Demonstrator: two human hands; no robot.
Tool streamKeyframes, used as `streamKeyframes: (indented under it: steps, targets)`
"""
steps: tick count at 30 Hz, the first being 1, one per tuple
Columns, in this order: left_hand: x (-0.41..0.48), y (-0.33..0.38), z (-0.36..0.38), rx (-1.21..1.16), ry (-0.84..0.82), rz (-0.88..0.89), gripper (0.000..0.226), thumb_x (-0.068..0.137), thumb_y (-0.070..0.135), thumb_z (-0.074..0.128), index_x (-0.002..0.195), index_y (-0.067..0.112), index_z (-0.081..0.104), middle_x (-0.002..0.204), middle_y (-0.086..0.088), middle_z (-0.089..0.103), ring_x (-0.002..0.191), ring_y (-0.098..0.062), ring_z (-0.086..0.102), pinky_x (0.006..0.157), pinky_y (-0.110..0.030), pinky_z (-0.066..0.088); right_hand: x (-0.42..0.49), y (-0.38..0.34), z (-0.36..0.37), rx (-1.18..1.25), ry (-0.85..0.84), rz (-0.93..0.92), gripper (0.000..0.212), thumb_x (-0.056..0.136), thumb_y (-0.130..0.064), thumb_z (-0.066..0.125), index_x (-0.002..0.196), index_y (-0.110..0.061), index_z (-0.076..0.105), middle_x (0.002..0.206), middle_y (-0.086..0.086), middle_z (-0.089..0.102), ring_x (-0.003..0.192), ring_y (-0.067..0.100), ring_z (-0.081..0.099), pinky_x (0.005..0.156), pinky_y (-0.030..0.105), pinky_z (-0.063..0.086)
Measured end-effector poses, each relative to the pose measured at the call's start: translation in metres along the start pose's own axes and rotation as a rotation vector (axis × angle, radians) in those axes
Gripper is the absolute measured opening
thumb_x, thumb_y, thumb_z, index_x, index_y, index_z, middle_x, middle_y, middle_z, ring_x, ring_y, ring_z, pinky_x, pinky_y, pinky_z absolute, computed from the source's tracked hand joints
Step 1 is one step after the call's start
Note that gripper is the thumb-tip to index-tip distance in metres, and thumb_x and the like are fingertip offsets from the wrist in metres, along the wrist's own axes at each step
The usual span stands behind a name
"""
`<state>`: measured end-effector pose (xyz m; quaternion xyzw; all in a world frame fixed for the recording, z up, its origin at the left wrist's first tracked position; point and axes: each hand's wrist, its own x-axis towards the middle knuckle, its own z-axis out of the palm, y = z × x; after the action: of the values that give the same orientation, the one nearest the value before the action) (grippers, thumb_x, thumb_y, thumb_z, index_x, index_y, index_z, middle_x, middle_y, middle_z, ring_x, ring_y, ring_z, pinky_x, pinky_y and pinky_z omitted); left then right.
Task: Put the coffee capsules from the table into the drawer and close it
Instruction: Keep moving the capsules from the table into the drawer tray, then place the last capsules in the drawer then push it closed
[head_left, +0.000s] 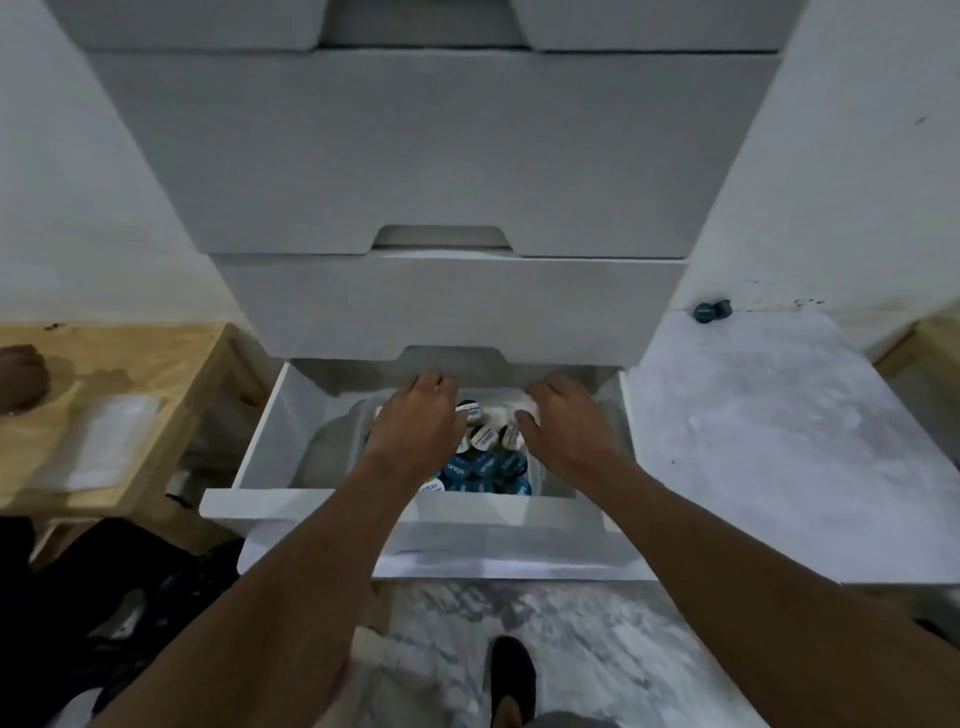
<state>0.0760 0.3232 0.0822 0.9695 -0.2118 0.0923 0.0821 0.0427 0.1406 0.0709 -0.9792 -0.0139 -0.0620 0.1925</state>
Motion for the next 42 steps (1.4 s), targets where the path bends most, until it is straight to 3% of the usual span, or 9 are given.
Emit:
streamKeyframes:
  steps: [6,10,20,30,37,42]
  targets:
    - [-0.022,0.047,-0.038,0.05,0.129,0.159,0.028,0.071,0.014,0.07,0.094,0.0,0.062,0.09,-0.017,0.064,0.081,-0.035,0.061,0.068,-0.04,0.054,-0.059,0.006,-0.055,-0.09,0.157,0.057,0.039,0.091,-0.029,0.054,0.124,-0.007,0.054,0.127,0.015,0.056,0.115,0.034,0.05,0.093,0.042,0.048]
    - [-0.029,0.084,-0.054,0.097,0.184,0.26,0.032,0.068,0.015,0.072,0.096,0.003,0.063,0.085,-0.015,0.066,0.074,-0.032,0.063,0.063,-0.037,0.053,-0.093,0.022,-0.085,-0.166,0.194,0.105,0.047,0.093,-0.033,0.05,0.135,-0.01,0.046,0.136,0.012,0.05,0.123,0.031,0.046,0.097,0.04,0.044]
    - [-0.013,0.194,-0.059,0.091,0.234,0.379,0.029,0.067,0.025,0.075,0.086,0.006,0.065,0.08,-0.012,0.066,0.068,-0.031,0.063,0.057,-0.032,0.052,-0.142,0.1,-0.143,-0.188,0.286,0.229,0.043,0.094,-0.03,0.052,0.131,-0.009,0.049,0.134,0.012,0.051,0.119,0.031,0.05,0.092,0.039,0.045]
    - [0.046,0.326,-0.015,0.069,0.266,0.325,0.029,0.063,0.027,0.079,0.081,0.01,0.064,0.073,-0.004,0.065,0.061,-0.024,0.061,0.05,-0.026,0.047,-0.141,0.248,-0.194,-0.191,0.248,0.196,0.038,0.093,-0.029,0.051,0.126,-0.009,0.052,0.124,0.011,0.058,0.111,0.031,0.053,0.087,0.039,0.047]
    - [0.081,0.396,0.015,-0.05,0.23,0.191,0.029,0.075,0.021,0.072,0.098,0.005,0.065,0.085,-0.009,0.068,0.074,-0.026,0.064,0.055,-0.031,0.052,-0.118,0.334,-0.227,-0.179,0.138,0.104,0.035,0.094,-0.03,0.049,0.118,-0.006,0.054,0.115,0.012,0.059,0.106,0.032,0.054,0.085,0.04,0.048]
    - [0.113,0.416,0.035,-0.074,0.166,0.118,0.037,0.083,0.026,0.064,0.113,0.004,0.06,0.1,-0.012,0.065,0.089,-0.029,0.062,0.065,-0.036,0.052,-0.088,0.371,-0.225,-0.152,0.094,0.062,0.04,0.094,-0.031,0.049,0.126,-0.008,0.051,0.125,0.012,0.055,0.113,0.031,0.052,0.089,0.038,0.046]
